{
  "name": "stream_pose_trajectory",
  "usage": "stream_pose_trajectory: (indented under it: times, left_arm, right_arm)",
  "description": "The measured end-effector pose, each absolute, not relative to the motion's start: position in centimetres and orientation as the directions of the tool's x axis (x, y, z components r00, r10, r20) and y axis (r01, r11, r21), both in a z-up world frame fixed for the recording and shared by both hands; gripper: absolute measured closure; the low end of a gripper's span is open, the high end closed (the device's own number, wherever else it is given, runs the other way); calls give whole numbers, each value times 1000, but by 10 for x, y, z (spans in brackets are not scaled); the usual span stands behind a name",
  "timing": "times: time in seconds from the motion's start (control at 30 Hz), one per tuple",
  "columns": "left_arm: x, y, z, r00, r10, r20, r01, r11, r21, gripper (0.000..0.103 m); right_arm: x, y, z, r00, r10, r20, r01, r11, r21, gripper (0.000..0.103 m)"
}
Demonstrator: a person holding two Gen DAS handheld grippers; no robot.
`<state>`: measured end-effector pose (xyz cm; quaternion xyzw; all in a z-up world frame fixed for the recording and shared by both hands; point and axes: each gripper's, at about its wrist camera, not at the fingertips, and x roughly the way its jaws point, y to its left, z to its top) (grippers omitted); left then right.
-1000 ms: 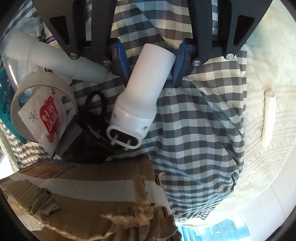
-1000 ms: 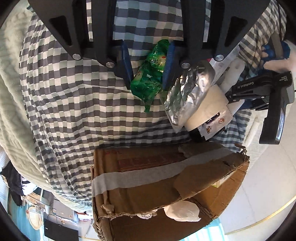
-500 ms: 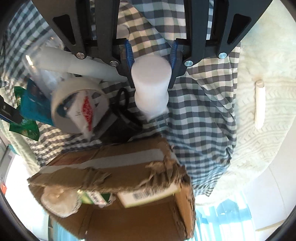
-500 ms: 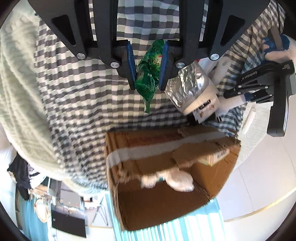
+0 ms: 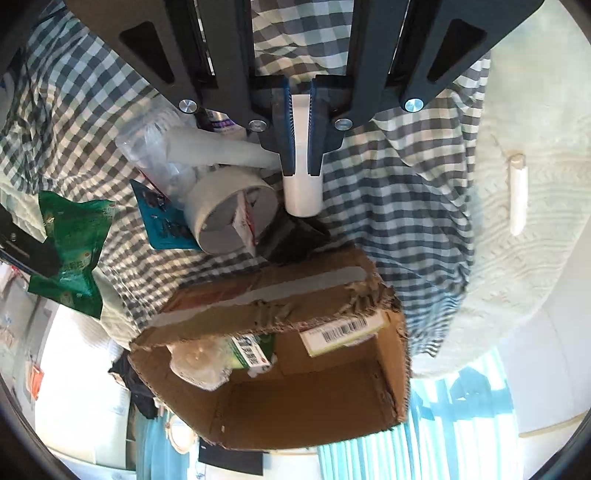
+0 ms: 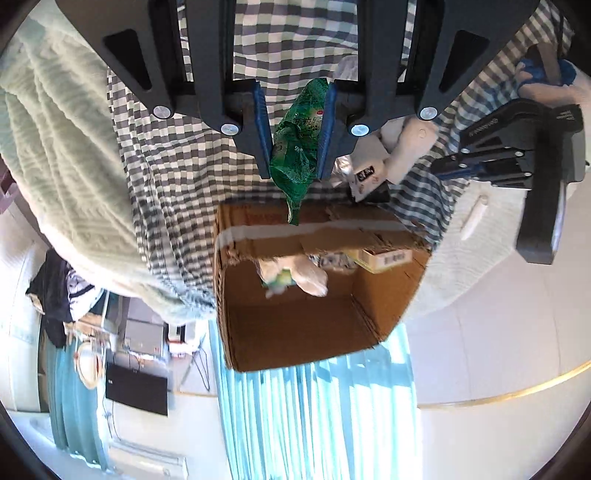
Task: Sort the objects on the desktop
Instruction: 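Carry both items over the box and open both grippers to drop them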
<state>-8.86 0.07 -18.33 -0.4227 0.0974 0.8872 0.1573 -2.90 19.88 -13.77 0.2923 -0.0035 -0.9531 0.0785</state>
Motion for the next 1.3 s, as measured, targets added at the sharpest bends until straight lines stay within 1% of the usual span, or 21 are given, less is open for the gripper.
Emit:
stream_pose_trajectory:
  times: [0.03,0.07,0.1,0.13,0.17,0.2,0.3,0.33,0.37,0.47,0.57,0.67,0.87,1.07,1.3]
  left_arm:
    - [-90,1,-179,-587,183,-788,-355,-934,48,90]
    - [-94,3,-184,-583,160,-796,-340,-938,61,74]
    - [-100,5,-191,-575,144,-806,-330,-942,67,61]
    - [-104,6,-195,-561,146,-815,-334,-941,61,38]
    - [-106,7,-198,-548,157,-822,-343,-938,50,29]
    - [-110,8,-204,-525,161,-836,-353,-935,41,29]
    - [-123,11,-223,-451,124,-884,-344,-938,44,29]
    - [-128,11,-231,-418,120,-901,-343,-939,35,32]
    - [-131,11,-236,-400,134,-907,-349,-937,16,59]
    - [-131,11,-236,-408,146,-901,-358,-934,11,60]
    - [-120,8,-216,-484,158,-861,-354,-935,28,60]
    - [-112,1,-197,-537,175,-825,-337,-941,19,60]
    - [-92,-11,-150,-624,201,-755,-316,-949,8,60]
    - [-72,-15,-80,-756,257,-602,-312,-950,-13,60]
    - [-59,-12,-6,-857,302,-418,-319,-947,-29,59]
  right_arm:
    - [-26,199,-136,-820,-153,-552,147,-988,54,80]
    - [-24,199,-134,-825,-153,-544,145,-988,57,80]
    - [-22,200,-132,-830,-153,-537,144,-988,58,80]
    - [-21,201,-130,-835,-152,-530,143,-988,58,80]
    - [-19,202,-126,-841,-152,-520,142,-988,59,80]
    - [-18,203,-121,-849,-153,-506,141,-988,62,80]
    - [-13,206,-110,-867,-165,-470,147,-986,76,80]
    - [-12,207,-106,-873,-166,-459,147,-986,77,80]
    - [-11,208,-104,-876,-166,-453,148,-986,77,80]
    - [-7,210,-94,-888,-165,-429,147,-986,74,80]
    - [-1,213,-81,-903,-165,-396,147,-986,75,80]
    - [5,214,-67,-919,-161,-360,146,-987,70,80]
    - [17,209,-36,-951,-140,-274,140,-990,19,80]
    - [27,207,-9,-970,-144,-194,147,-989,-3,80]
    - [22,206,16,-981,-140,-137,143,-990,-10,80]
